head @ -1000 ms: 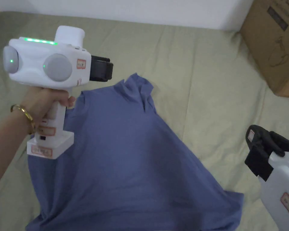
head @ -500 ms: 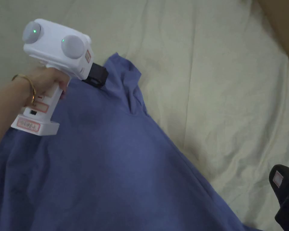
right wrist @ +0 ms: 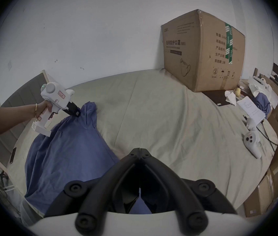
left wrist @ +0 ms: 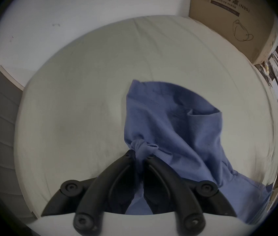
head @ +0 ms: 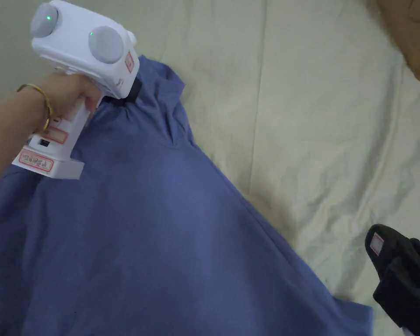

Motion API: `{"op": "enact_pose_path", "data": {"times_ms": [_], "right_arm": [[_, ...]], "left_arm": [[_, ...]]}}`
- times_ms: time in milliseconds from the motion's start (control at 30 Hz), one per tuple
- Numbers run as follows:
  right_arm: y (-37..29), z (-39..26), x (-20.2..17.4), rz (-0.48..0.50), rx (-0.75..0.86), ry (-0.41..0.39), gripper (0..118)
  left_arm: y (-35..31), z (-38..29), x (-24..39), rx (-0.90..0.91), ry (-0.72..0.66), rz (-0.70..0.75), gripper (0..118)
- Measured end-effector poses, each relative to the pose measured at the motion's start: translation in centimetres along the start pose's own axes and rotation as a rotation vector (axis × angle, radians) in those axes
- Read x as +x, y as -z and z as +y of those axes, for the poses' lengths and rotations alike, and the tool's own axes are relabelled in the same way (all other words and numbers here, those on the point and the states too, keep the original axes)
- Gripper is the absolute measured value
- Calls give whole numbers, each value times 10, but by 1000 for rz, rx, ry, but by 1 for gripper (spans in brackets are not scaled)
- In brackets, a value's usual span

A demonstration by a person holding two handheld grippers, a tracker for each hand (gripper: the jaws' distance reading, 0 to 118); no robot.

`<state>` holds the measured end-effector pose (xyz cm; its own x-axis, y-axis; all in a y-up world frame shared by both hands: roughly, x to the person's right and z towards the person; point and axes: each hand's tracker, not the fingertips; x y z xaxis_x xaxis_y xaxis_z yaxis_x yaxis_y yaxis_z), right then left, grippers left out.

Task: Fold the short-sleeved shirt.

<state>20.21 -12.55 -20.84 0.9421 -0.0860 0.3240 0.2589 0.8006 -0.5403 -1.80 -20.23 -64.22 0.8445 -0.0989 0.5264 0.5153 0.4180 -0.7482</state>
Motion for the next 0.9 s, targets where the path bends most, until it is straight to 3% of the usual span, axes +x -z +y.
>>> {"op": "enact_pose_path", "data": {"times_ms": [167,200,233,300,333,367,600,667,700,800,900], "right_arm": [[-17,8,15,-72,-159,30,0],[-18,6,19,-83,-191,53,13],[-18,3,23,-89,-232,73,38],[-8,-9,32,-74,-363,106,113],[-2,-17,34,-86,-418,122,115],[-2,-27,37,-82,-492,163,110],[30,-62,51,-179,-546,258,109],[39,-64,51,-131,-555,274,90],[44,-69,49,-124,-561,262,61],[58,-79,44,-107,-608,241,21],[48,-75,44,-75,-583,257,8]], "left_arm": [[-47,-5,1,94,-92,20,5],[-58,-6,0,115,-114,19,5],[-67,-7,-1,134,-125,14,5],[-85,-11,-2,150,-133,16,5],[-91,-12,-2,156,-133,15,5],[-98,-14,-2,167,-130,17,5],[-125,-25,-4,196,-134,33,5],[-128,-27,-3,196,-132,41,5],[-128,-27,-4,195,-133,43,5],[-130,-32,-3,187,-142,47,5],[-133,-36,-3,185,-133,63,5]]}}
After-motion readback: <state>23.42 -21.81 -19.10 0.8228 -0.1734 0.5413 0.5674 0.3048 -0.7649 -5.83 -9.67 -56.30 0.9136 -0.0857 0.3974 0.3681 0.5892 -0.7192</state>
